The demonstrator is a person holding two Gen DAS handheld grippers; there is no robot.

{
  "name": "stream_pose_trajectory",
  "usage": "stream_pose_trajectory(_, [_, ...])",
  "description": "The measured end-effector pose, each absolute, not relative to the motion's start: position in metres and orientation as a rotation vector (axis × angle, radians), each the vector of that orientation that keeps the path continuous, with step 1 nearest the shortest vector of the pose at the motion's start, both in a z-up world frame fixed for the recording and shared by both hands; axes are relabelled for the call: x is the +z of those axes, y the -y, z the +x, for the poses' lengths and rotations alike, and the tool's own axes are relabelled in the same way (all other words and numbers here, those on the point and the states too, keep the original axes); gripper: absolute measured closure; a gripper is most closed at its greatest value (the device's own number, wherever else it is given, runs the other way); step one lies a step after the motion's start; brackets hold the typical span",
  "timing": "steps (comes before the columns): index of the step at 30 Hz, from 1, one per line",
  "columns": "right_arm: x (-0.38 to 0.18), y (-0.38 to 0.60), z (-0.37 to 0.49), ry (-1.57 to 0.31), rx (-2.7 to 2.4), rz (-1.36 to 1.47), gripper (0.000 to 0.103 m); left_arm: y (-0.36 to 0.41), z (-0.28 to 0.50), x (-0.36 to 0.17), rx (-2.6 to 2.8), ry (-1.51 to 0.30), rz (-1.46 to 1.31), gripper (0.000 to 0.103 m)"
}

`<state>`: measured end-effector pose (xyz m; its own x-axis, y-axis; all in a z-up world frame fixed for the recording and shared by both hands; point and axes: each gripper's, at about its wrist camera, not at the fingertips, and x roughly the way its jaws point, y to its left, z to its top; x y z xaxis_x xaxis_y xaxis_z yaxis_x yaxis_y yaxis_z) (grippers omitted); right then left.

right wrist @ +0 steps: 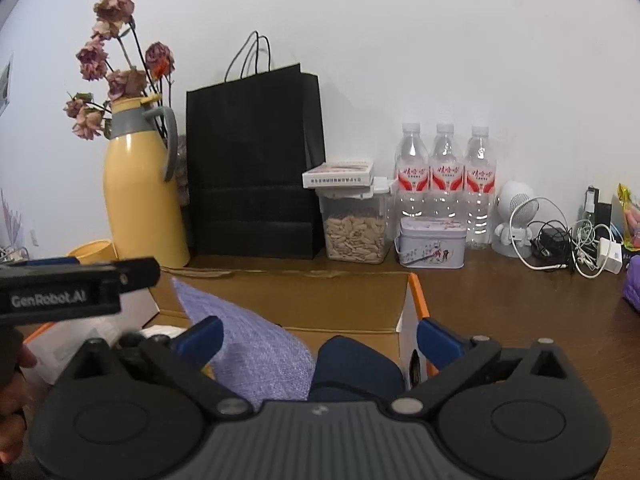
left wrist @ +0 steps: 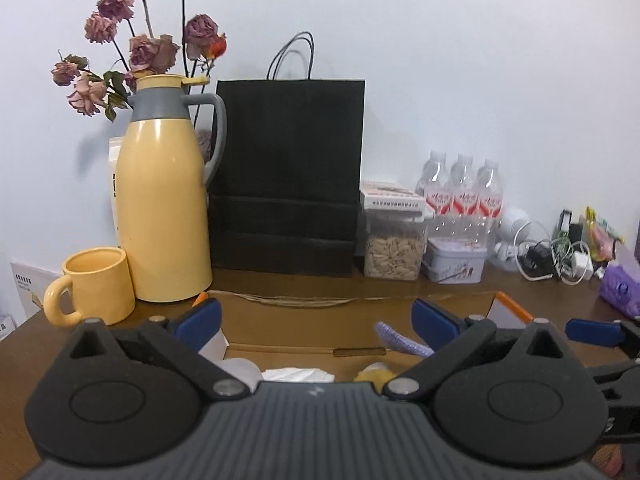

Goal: Organize objects
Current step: 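Carry the blue pouch and black cable into the box and open both grippers, then withdraw both tools toward the white bottle caps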

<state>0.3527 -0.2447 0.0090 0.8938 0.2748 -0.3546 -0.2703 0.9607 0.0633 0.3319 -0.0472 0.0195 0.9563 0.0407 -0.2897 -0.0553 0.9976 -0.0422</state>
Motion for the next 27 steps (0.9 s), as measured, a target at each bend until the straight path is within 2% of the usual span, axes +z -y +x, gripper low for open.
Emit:
stream_pose_trajectory(15, [0.017, 0.235, 0.306, -0.301, 0.308, -0.059, 0.000, 0.029, 0.283, 0.032, 0.051, -0.245, -0.082, 0.000])
stream_pose_trajectory(27, [-0.001, 0.231, 0.239, -0.358, 0.378, -0.140, 0.000, 0.013, 0.214, 0.000, 0.036, -0.349, -0.020, 0.000])
